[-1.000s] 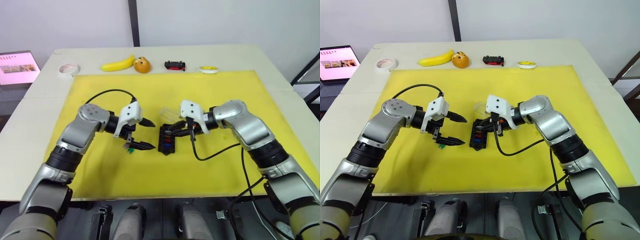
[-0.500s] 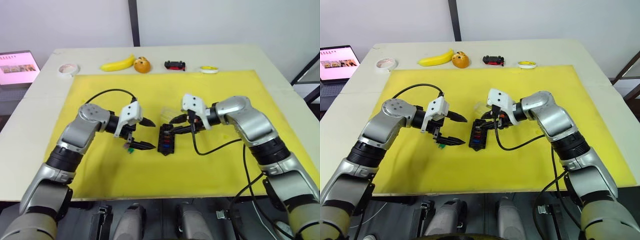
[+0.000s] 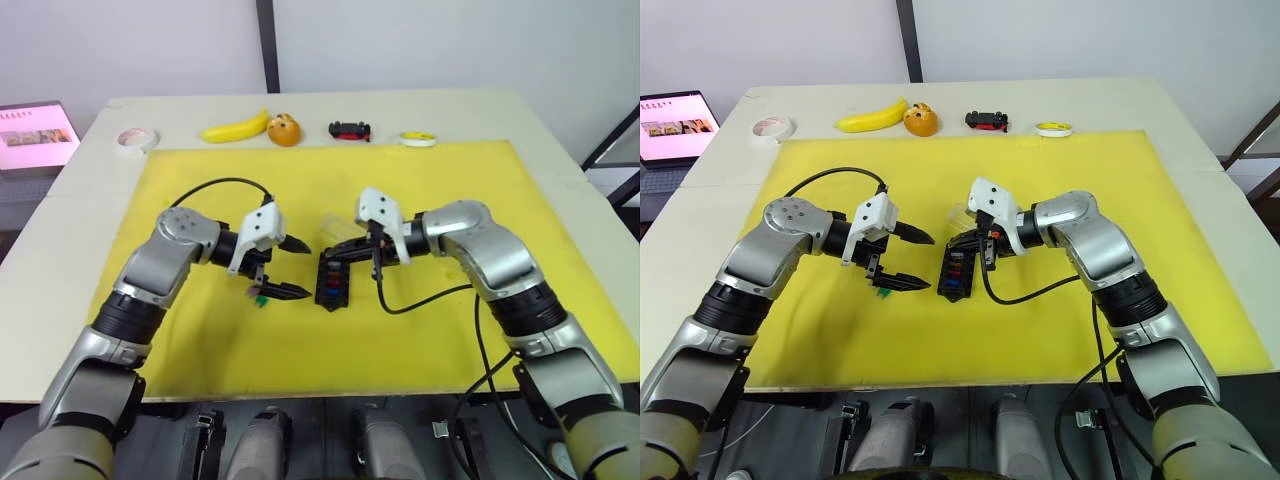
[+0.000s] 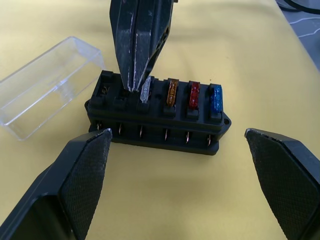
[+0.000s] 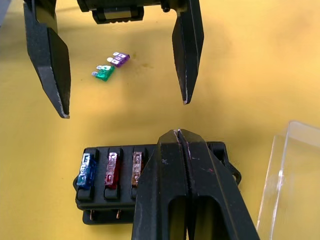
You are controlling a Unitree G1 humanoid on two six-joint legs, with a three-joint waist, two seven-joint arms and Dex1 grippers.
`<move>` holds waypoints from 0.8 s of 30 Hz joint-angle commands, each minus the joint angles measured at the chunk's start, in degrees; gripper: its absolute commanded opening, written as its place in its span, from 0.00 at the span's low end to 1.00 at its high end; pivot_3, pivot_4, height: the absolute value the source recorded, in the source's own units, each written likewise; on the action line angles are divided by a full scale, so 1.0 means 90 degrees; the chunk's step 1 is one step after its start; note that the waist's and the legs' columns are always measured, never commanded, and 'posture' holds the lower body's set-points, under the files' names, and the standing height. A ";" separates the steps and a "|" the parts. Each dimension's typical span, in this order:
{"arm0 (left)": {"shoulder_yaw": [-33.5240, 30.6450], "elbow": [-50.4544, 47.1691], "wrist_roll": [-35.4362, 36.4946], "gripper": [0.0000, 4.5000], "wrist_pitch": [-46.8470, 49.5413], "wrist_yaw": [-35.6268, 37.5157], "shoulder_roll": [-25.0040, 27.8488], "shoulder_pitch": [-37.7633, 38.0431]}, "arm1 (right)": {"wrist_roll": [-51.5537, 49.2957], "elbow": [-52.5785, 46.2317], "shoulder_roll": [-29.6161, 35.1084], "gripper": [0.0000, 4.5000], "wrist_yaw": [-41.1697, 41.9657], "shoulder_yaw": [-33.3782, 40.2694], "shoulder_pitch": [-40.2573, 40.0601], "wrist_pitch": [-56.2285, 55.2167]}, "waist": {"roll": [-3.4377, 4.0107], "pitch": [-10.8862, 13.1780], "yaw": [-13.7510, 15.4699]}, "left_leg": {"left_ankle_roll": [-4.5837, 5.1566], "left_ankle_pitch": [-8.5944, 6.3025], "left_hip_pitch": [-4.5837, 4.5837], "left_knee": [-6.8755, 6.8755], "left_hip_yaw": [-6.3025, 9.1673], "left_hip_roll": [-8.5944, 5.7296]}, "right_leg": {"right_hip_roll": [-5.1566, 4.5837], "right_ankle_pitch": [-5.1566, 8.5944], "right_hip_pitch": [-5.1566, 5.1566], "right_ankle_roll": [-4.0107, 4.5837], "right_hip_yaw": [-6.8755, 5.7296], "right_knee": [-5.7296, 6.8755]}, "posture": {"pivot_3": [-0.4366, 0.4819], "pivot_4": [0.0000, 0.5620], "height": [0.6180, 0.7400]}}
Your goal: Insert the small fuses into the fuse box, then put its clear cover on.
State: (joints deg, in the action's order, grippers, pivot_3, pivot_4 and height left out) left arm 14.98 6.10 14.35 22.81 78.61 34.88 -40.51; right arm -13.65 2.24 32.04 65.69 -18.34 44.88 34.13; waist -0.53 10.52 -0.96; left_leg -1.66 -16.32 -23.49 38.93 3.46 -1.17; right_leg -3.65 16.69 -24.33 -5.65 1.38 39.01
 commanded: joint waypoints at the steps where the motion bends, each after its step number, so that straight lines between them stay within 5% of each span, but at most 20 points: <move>1: -0.0074 -0.0148 0.0021 1.00 -0.0081 0.0008 0.0066 -0.0056 | 0.0023 0.0033 -0.0049 0.00 -0.0033 0.0097 -0.0080 -0.0188 | 0.0000 0.0000 0.0003 | 0.0000 0.0000 0.0000 0.0000 0.0000 0.0000 | 0.0000 0.0000 0.0000 0.0000 0.0000 0.0000 | 0.48 0.27 1.00; 15: -0.0093 -0.0136 0.0020 1.00 -0.0060 0.0015 0.0096 -0.0090 | 0.0258 0.0323 0.0062 0.00 0.0061 -0.0053 -0.0342 -0.0607 | 0.0001 -0.0001 0.0009 | 0.0000 0.0000 0.0000 0.0002 0.0000 0.0000 | 0.0000 0.0000 0.0003 0.0000 0.0000 0.0000 | 0.48 0.27 1.00; 24: -0.1024 -0.0817 0.0954 1.00 0.1050 0.0263 0.1025 0.0189 | -0.0702 -0.1586 0.0860 0.00 0.0271 0.0860 -0.0010 0.0729 | 0.0003 0.0002 -0.0010 | 0.0001 -0.0001 -0.0001 -0.0003 0.0003 0.0006 | -0.0001 0.0000 -0.0002 0.0000 0.0000 0.0000 | 0.48 0.27 1.00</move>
State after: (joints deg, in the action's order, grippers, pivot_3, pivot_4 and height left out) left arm 9.04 1.17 20.39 30.16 79.82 41.65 -40.04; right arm -18.50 -7.37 37.93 67.50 -12.91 43.95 39.81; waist -0.51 10.54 -1.05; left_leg -1.64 -16.33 -23.50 38.88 3.49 -1.11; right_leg -3.65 16.69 -24.36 -5.65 1.38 39.00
